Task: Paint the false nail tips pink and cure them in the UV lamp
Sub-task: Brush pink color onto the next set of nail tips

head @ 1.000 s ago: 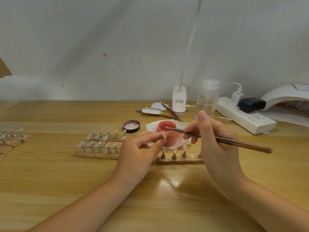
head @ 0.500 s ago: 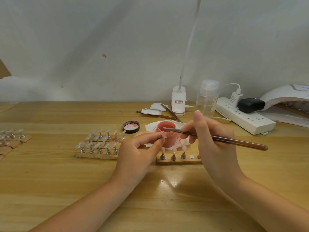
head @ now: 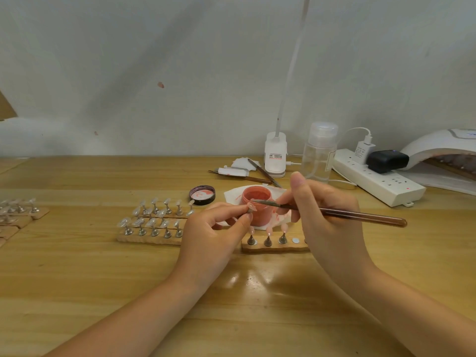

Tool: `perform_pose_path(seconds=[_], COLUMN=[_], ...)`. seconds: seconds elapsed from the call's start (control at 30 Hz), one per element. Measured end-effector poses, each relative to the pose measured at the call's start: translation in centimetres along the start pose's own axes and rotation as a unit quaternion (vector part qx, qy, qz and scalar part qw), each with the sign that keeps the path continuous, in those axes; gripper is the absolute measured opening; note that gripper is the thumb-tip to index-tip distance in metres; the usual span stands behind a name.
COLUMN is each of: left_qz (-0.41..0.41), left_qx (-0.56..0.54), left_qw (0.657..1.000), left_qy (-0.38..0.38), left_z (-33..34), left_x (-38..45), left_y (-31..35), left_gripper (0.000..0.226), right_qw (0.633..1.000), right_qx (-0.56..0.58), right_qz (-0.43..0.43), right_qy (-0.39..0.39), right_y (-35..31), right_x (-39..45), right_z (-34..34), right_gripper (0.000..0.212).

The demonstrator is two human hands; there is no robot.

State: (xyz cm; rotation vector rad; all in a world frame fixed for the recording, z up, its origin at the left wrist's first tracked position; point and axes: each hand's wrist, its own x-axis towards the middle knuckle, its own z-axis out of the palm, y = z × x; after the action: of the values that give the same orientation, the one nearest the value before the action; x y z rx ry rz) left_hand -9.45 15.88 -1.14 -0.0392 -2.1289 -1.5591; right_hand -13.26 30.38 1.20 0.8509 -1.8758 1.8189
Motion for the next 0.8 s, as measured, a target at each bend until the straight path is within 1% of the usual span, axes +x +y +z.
perform_pose_path(seconds=[0.13, 0.23, 0.37, 0.43, 0.53, 0.63, 0.73, 0.8], left_qz=[-0.004, 0.000, 0.005, 0.008, 0.003, 0.001, 0.000, 0.000], left_qx=[-0.004, -0.001, 0.005, 0.006, 0.004, 0.008, 0.009, 0.012], left_qw=[1.000, 1.000, 1.000, 1.000, 1.000, 1.000, 1.000, 1.000], left_qy=[0.001, 0.000, 0.001, 0.001, 0.005, 0.006, 0.005, 0.003], left_z=[-0.08, -0.06, -0.05, -0.03, -0.03, 0.00, 0.00, -0.01], left_x=[-0.02, -0.04, -0.03, -0.01, 0.01, 0.01, -0.02, -0.02], left_y=[0.09, 0.14, 0.20, 0.15, 0.12, 0.16, 0.15, 0.15], left_gripper=[0.020, 0.019, 0.020, 0.019, 0.018, 0.019, 0.019, 0.017], right_qw=[0.999, 0.998, 1.000, 1.000, 1.000, 0.999, 1.000, 0.999], right_qx=[0.029, 0.038, 0.002, -0.009, 0.028, 0.040, -0.005, -0.017], right_qz=[0.016, 0.023, -0.001, -0.004, 0.001, -0.003, -0.027, -0.031], right_qy=[0.012, 0.037, 0.007, -0.003, 0.009, 0.024, 0.001, -0.011], right_y=[0.01, -0.10, -0.14, -0.03, 0.01, -0.08, -0.11, -0.03], right_x=[-0.45, -0.25, 0.05, -0.06, -0.28, -0.18, 0.07, -0.04], right_z=[-0.52, -0.63, -0.10, -0.07, -0.34, -0.43, -0.13, -0.08], right_gripper=[0.042, 0.042, 0.034, 0.036, 0.042, 0.039, 0.033, 0.033])
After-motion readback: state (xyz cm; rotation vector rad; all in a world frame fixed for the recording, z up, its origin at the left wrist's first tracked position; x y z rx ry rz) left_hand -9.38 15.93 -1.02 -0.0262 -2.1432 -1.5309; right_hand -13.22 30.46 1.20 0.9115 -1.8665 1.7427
